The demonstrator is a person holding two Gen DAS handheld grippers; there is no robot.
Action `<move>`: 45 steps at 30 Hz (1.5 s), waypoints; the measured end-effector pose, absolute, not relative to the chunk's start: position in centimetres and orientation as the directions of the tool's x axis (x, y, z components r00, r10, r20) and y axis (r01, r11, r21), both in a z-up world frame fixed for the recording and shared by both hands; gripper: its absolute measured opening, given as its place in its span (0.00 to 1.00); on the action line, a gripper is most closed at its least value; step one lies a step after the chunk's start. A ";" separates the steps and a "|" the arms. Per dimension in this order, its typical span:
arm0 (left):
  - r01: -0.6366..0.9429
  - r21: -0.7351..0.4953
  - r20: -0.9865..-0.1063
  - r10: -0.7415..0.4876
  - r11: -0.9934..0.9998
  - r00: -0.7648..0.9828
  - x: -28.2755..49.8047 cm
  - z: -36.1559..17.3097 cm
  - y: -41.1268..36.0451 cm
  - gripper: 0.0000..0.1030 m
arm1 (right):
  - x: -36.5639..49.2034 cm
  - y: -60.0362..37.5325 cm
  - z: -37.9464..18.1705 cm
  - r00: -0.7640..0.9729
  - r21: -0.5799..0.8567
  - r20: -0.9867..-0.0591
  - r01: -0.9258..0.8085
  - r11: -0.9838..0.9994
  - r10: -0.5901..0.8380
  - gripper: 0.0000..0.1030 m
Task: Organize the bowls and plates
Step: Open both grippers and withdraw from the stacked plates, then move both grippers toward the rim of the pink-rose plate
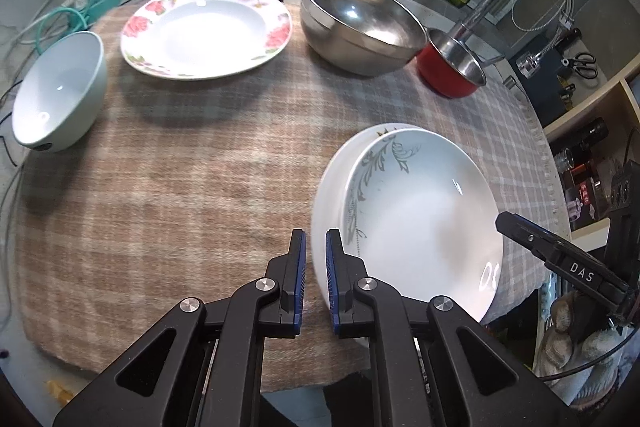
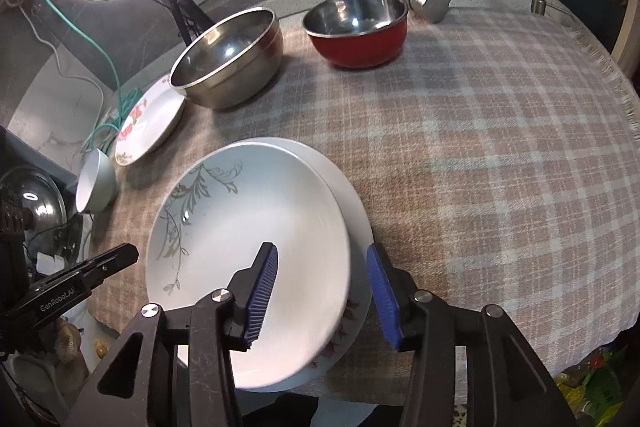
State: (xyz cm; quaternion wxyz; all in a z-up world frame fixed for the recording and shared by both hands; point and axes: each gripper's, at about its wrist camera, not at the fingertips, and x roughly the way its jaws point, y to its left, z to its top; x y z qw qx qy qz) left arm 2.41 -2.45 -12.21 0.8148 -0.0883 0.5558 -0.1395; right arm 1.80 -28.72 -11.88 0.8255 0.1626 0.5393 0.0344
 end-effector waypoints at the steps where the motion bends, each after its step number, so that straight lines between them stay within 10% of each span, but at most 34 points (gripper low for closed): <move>1: 0.124 -0.298 -0.879 -0.323 0.946 0.350 2.4 -12.0 -2.0 0.10 | 1.8 -28.7 -11.7 0.423 0.312 -0.875 0.121 0.942 0.236 0.42; 45: 0.282 -0.198 -0.905 -0.286 0.939 0.316 24.2 -10.7 10.9 0.12 | 16.9 -11.9 -12.4 0.407 0.429 -0.845 0.131 0.894 0.346 0.38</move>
